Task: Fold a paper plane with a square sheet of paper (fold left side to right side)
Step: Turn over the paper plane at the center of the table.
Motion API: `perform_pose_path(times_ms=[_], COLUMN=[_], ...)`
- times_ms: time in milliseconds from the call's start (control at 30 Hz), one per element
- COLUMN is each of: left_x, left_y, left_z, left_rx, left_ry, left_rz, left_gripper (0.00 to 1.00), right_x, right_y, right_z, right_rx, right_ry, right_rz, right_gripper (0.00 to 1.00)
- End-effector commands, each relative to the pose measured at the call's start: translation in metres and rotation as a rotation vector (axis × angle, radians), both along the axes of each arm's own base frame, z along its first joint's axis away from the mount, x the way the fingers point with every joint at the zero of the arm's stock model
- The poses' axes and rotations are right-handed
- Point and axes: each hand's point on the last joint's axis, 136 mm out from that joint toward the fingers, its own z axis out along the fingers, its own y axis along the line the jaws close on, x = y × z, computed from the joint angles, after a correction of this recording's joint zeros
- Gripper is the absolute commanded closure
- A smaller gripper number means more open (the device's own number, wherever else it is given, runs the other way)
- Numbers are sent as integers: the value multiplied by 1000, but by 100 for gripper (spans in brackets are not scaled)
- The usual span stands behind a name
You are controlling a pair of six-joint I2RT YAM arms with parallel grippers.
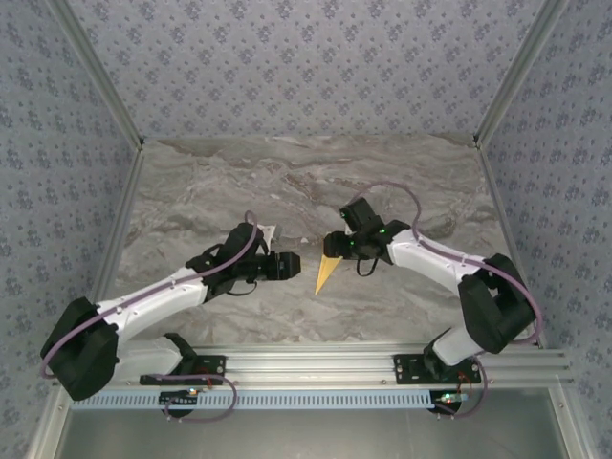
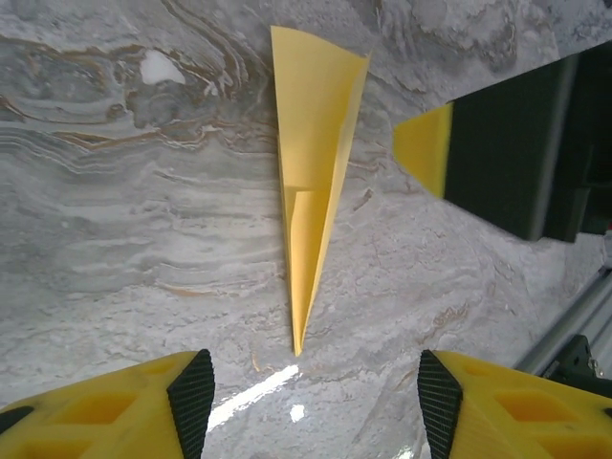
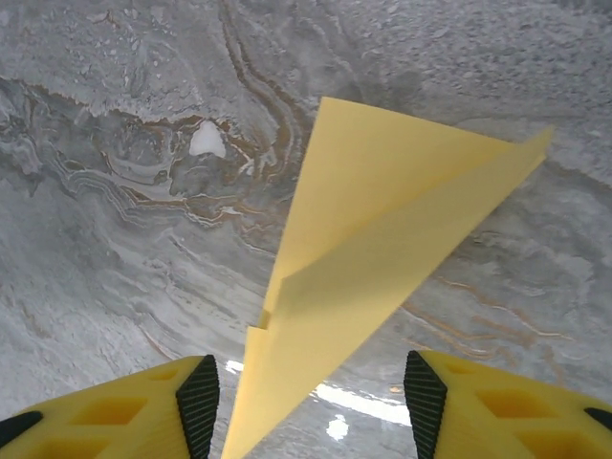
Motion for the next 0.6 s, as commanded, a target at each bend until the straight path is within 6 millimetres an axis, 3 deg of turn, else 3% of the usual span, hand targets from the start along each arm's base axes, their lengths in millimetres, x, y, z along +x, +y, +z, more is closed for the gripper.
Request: perform_pose_path(times_ms=[0,267,567], left_x=[2,-3,-4], left_y=[10,20,24], left_z=[1,-4,-4], left_rx=[30,40,58], left_ry=[-28,-42,-50], left_rz=[35,44,46], left_gripper=[39,38,37], right_x=[3,7,-3], right_y=[-4,1,-22], right_z=[-13,-37,-32], right_rx=[-113,-290,-350], right_ry=[20,39,21], right_rz=[-95,-157,-197], right_gripper=[40,43,70])
